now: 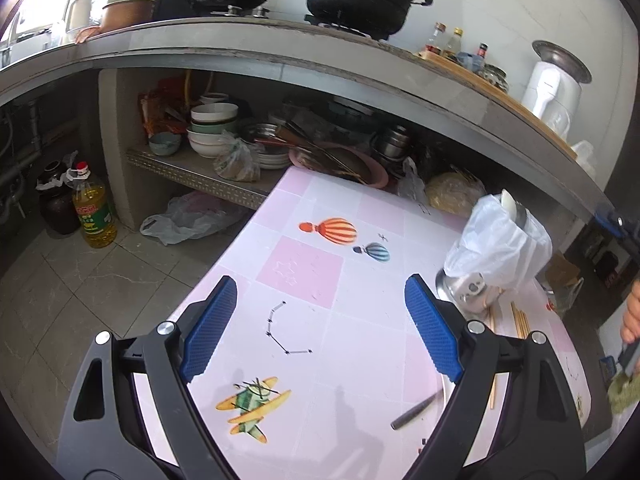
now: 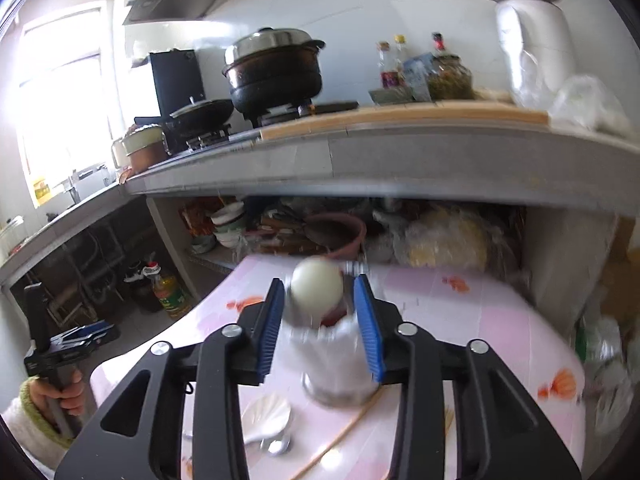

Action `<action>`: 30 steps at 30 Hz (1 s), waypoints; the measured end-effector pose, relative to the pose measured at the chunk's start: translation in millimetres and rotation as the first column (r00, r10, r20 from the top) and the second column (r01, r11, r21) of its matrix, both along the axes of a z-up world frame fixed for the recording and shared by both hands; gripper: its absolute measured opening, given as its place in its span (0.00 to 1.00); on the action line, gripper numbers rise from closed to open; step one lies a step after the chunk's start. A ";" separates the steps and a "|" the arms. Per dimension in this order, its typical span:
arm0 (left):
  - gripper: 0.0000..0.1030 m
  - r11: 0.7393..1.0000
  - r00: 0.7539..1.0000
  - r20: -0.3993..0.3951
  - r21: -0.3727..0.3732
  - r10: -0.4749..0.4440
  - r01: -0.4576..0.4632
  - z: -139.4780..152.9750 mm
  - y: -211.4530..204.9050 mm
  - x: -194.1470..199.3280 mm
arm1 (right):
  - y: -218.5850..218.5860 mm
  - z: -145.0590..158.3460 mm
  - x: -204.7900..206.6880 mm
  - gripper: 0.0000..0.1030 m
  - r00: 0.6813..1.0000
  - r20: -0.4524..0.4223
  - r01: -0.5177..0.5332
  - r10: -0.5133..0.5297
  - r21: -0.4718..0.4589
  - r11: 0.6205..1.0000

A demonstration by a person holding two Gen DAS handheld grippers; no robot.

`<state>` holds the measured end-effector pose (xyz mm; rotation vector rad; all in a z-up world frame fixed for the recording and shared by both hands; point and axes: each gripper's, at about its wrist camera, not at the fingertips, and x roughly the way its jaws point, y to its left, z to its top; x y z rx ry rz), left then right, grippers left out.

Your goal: Organize utensils

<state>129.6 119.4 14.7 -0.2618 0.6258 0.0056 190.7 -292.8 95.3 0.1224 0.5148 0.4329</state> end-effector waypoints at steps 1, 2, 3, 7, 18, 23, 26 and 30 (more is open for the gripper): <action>0.80 1.000 1.000 -0.005 -0.001 -0.013 0.013 -1.3 -2.6 -0.1 | -1.5 -6.3 -8.2 0.39 1.000 -0.021 0.006 -0.006 0.009 1.000; 0.80 0.999 0.999 -0.014 -0.001 -0.032 0.032 -3.0 -6.4 0.5 | -1.9 -13.0 -13.9 0.41 0.999 -0.043 0.015 -0.014 0.019 1.000; 0.80 0.999 0.998 -0.022 0.000 -0.052 0.052 -4.8 -10.7 1.3 | -2.7 -23.4 -21.1 0.41 0.996 -0.083 0.027 -0.024 0.032 0.999; 0.82 0.989 0.987 -0.059 0.004 -0.150 0.150 -13.7 -36.2 5.7 | 2.8 -70.2 -49.2 0.45 0.975 -0.209 0.087 -0.080 0.021 0.996; 0.83 0.922 0.885 -0.262 -0.064 -0.385 0.382 -57.5 -132.5 59.6 | 28.2 -139.6 -92.2 0.49 0.930 -0.346 0.097 -0.122 -0.089 0.991; 0.83 0.910 0.851 -0.338 -0.046 -0.403 0.413 -77.2 -173.0 86.2 | 26.8 -146.3 -90.9 0.49 0.926 -0.362 0.082 -0.102 -0.071 0.994; 0.83 0.911 0.835 -0.388 -0.030 -0.391 0.412 -87.9 -190.9 98.7 | 26.1 -150.5 -89.2 0.49 0.925 -0.369 0.072 -0.094 -0.072 0.995; 0.83 0.921 0.825 -0.441 -0.014 -0.355 0.389 -98.5 -202.0 113.6 | 19.6 -153.7 -88.0 0.49 0.924 -0.371 0.073 -0.089 -0.057 0.996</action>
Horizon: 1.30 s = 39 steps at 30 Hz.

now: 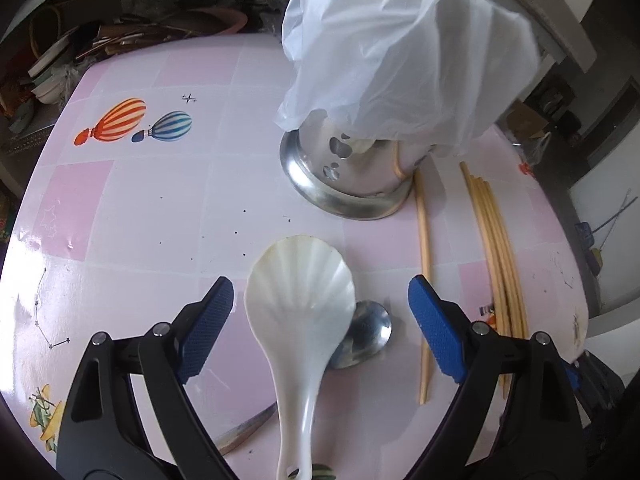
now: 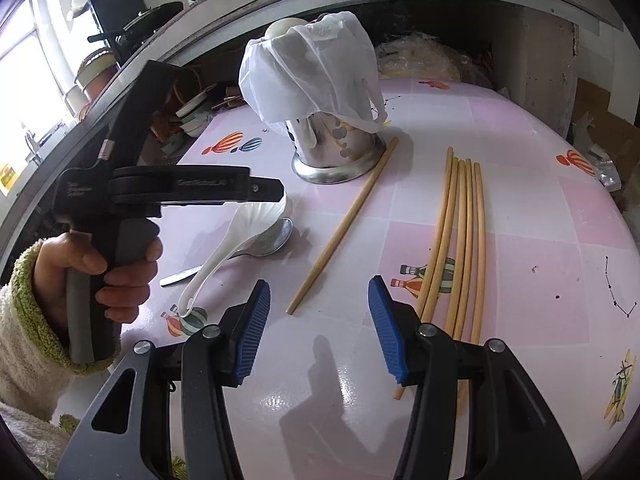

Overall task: Organize utensils
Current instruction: 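Move the left tool to the white plastic spoon and close on it, then lift the white spoon with the left tool while the right tool closes on a steel spoon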

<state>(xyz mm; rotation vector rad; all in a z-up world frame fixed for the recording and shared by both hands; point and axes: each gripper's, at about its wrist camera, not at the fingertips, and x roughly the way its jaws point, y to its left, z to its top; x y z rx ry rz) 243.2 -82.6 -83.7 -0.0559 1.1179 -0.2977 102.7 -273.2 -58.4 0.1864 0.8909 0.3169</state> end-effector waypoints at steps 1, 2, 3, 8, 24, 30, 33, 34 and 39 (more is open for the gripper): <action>0.83 1.000 1.000 -0.010 0.006 0.005 -0.005 -2.4 -1.7 3.1 | -3.2 -0.4 0.3 0.49 1.000 0.000 0.005 -0.005 0.007 1.000; 0.83 1.000 1.000 -0.019 0.011 0.008 -0.008 -4.5 -3.8 5.7 | -5.2 -1.4 0.3 0.49 1.000 0.000 0.010 -0.010 0.013 1.000; 0.83 1.000 0.999 -0.029 0.023 0.013 -0.013 -6.8 -6.1 8.4 | -7.9 -2.2 0.5 0.49 1.000 -0.001 0.015 -0.015 0.019 1.000; 0.83 0.995 0.995 -0.076 0.083 0.067 -0.060 -20.6 -10.9 18.3 | -21.5 -3.9 1.3 0.49 0.999 -0.004 0.044 -0.044 0.044 0.998; 0.66 0.972 0.993 -0.036 0.214 0.109 -0.099 -23.7 -23.8 17.0 | -35.6 -1.3 -2.0 0.49 0.998 0.007 0.069 -0.070 0.080 0.994; 0.61 0.979 0.994 -0.021 0.176 0.105 -0.100 -19.9 -14.3 7.4 | -36.6 -0.7 -3.3 0.49 0.997 0.006 0.073 -0.074 0.082 0.994; 0.61 0.987 0.994 -0.010 0.119 0.107 -0.105 -18.1 -1.3 7.6 | -37.1 1.2 -4.8 0.49 0.997 0.010 0.076 -0.077 0.082 0.994; 0.61 0.989 0.995 0.002 0.103 0.104 -0.104 -15.4 -0.1 3.7 | -37.1 1.8 -5.2 0.49 0.997 0.011 0.077 -0.078 0.082 0.994; 0.61 0.994 0.991 0.096 0.047 0.091 -0.096 9.0 9.7 -15.1 | -35.9 3.3 -5.8 0.49 0.997 0.013 0.077 -0.078 0.081 0.994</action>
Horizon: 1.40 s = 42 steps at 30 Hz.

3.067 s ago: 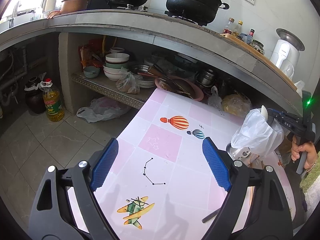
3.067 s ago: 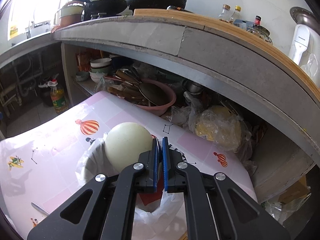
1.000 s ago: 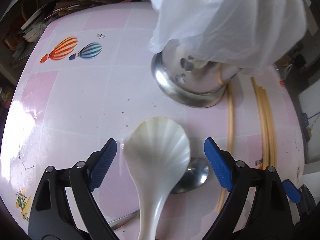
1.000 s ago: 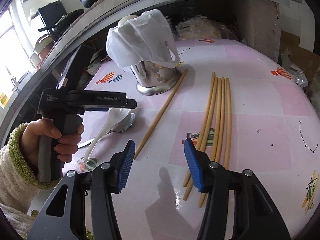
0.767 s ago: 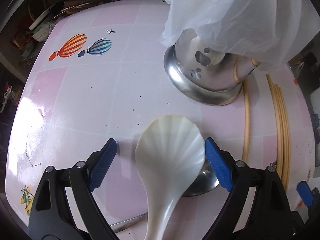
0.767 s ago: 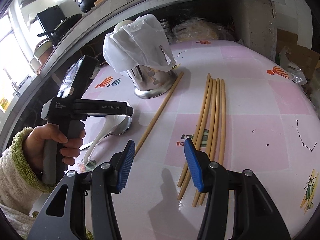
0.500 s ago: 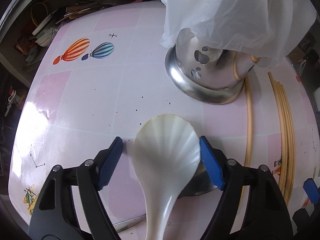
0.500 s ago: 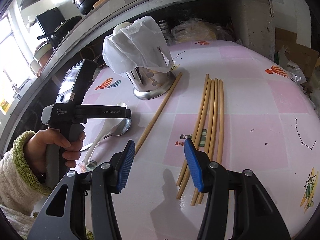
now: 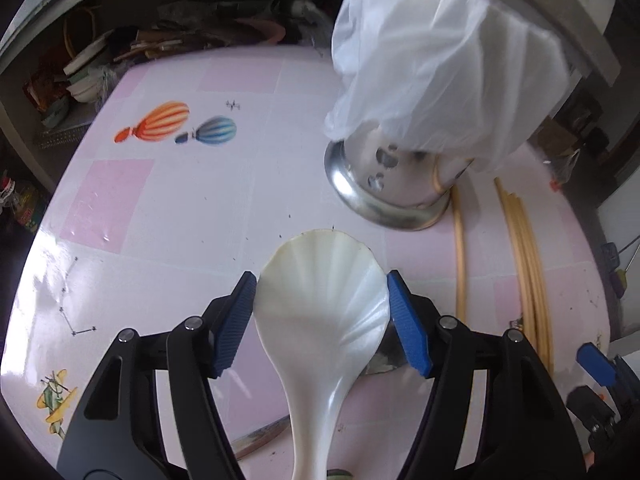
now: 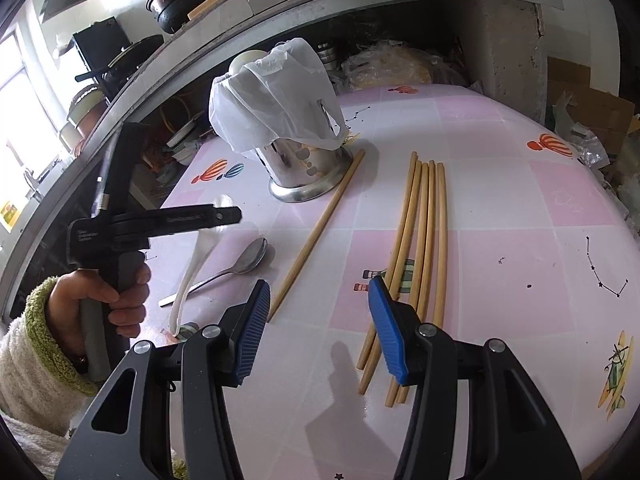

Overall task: Organize utensils
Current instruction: 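Lift the white spoon with the left tool while the right tool closes on a steel spoon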

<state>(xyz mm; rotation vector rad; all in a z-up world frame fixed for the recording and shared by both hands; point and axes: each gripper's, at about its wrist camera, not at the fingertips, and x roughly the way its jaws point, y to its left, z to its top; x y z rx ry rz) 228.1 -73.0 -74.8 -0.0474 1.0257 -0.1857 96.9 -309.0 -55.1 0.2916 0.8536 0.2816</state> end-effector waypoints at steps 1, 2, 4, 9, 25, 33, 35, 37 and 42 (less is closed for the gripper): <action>0.61 1.000 1.000 0.019 -0.004 -0.001 0.001 4.7 2.0 -3.3 | 0.6 0.3 0.2 0.49 1.000 0.000 -0.001 0.001 0.002 1.000; 0.61 1.000 0.999 0.042 -0.008 -0.003 0.003 10.8 4.7 -7.9 | 1.4 0.6 0.1 0.49 1.000 -0.001 -0.003 0.003 0.004 1.000; 0.61 1.000 0.997 0.081 -0.020 -0.007 0.009 21.7 10.0 -18.2 | 3.9 1.3 -0.1 0.49 1.000 -0.001 -0.009 0.009 0.009 1.000; 0.61 0.999 0.985 0.170 -0.045 -0.007 0.015 47.7 26.7 -39.5 | 10.1 3.8 1.4 0.49 1.000 0.000 -0.030 0.030 0.040 0.999; 0.61 0.994 0.958 0.284 -0.108 0.042 -0.012 74.4 66.0 -91.4 | 56.5 -24.9 71.7 0.32 0.983 -0.108 -0.122 0.147 0.207 0.971; 0.61 0.991 0.955 0.293 -0.137 0.043 -0.002 73.8 75.1 -93.2 | 67.1 -41.9 87.7 0.26 0.980 -0.167 -0.082 0.109 0.162 0.983; 0.61 0.990 0.955 0.292 -0.143 0.042 0.000 73.1 76.3 -92.2 | 69.2 -45.3 90.4 0.26 0.980 -0.175 -0.074 0.100 0.150 0.986; 0.61 0.989 0.955 0.292 -0.149 0.042 0.002 72.4 77.7 -91.6 | 71.9 -48.9 92.0 0.25 0.978 -0.184 -0.072 0.099 0.150 0.986; 0.61 0.987 0.955 0.292 -0.159 0.045 0.002 71.6 79.7 -89.8 | 77.2 -54.4 94.1 0.25 0.976 -0.194 -0.068 0.095 0.145 0.987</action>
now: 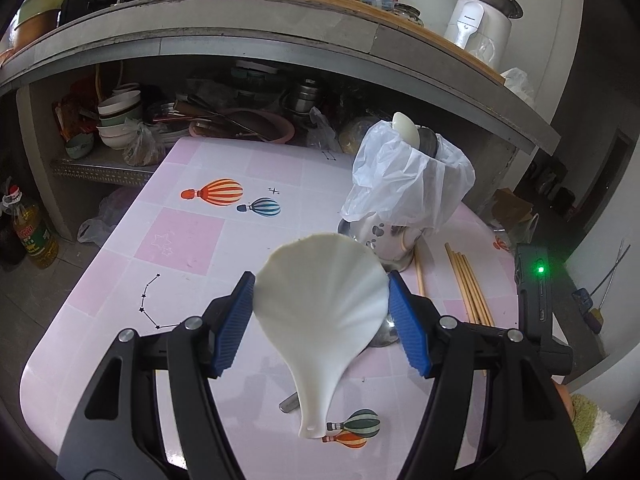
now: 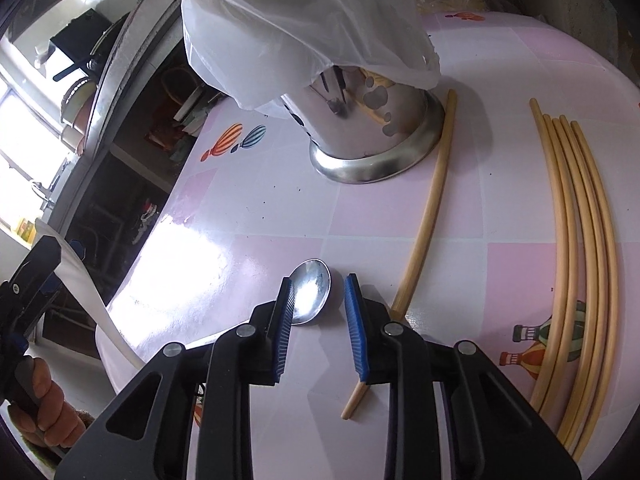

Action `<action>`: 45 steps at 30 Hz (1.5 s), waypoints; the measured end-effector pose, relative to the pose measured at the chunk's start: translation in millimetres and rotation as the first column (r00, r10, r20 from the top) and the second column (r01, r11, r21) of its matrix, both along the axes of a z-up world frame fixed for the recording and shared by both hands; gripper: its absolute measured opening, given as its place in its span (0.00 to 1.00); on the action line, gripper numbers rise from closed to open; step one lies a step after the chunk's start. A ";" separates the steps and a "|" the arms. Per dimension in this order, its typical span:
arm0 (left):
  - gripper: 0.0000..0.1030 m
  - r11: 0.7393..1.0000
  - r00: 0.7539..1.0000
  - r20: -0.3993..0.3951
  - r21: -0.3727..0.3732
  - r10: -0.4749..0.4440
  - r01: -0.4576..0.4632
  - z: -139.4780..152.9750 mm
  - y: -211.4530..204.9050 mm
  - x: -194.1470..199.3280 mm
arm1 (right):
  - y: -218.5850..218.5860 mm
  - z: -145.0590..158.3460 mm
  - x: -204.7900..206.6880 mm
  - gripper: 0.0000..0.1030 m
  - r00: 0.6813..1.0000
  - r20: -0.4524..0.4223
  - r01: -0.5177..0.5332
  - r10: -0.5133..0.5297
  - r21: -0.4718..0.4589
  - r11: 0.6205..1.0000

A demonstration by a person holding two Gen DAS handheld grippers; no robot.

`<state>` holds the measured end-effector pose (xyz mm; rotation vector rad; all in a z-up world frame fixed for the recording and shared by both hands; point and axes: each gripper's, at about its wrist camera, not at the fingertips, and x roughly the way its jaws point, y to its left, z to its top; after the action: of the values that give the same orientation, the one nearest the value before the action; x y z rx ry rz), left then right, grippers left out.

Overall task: Organize utensils
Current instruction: 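Lift the white spoon with the left tool while the right tool closes on a steel spoon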

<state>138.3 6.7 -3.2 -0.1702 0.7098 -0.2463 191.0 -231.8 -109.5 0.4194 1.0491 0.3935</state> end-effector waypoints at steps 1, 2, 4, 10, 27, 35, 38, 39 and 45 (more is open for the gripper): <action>0.61 1.000 1.000 0.001 -0.001 0.000 0.000 0.0 0.1 0.1 | 1.1 -0.8 0.7 0.25 1.000 -0.001 0.002 -0.002 0.003 1.000; 0.61 1.000 1.000 0.002 -0.002 0.001 -0.001 0.0 0.6 0.2 | 1.1 -1.0 0.5 0.25 1.000 -0.001 0.002 -0.002 0.005 1.000; 0.61 1.000 1.000 0.001 -0.003 0.002 -0.002 0.2 1.6 0.2 | 2.9 -3.0 2.4 0.25 1.000 -0.005 0.005 -0.005 0.006 1.000; 0.61 1.000 1.000 -0.002 -0.012 0.007 -0.007 -0.3 4.5 2.6 | 6.4 -7.6 4.9 0.20 1.000 -0.017 0.008 -0.008 0.017 1.000; 0.61 1.000 1.000 0.002 -0.010 0.008 -0.008 -1.5 4.6 4.2 | 7.4 -13.9 10.9 0.07 0.999 -0.038 0.019 -0.017 0.055 0.998; 0.61 1.000 1.000 0.003 -0.005 0.006 -0.006 -1.9 5.1 4.2 | 4.0 -8.2 8.2 0.04 1.000 -0.015 0.002 -0.001 0.091 0.996; 0.61 1.000 1.000 0.007 -0.003 0.006 -0.006 -1.4 5.2 3.6 | 3.4 1.7 5.6 0.04 1.000 0.020 -0.003 0.002 0.075 0.997; 0.61 1.000 1.000 0.009 -0.003 0.006 -0.006 -0.9 4.9 3.3 | 3.5 6.1 4.4 0.04 0.999 0.036 -0.003 0.001 0.060 0.998; 0.61 1.000 1.000 0.015 0.000 0.005 -0.005 0.4 3.9 1.9 | 0.7 33.4 -4.2 0.03 0.991 0.135 0.004 0.001 -0.033 0.999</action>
<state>140.3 10.6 -2.8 -0.1699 0.6944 -0.2424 186.8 -231.1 -76.0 0.3587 0.9222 0.3969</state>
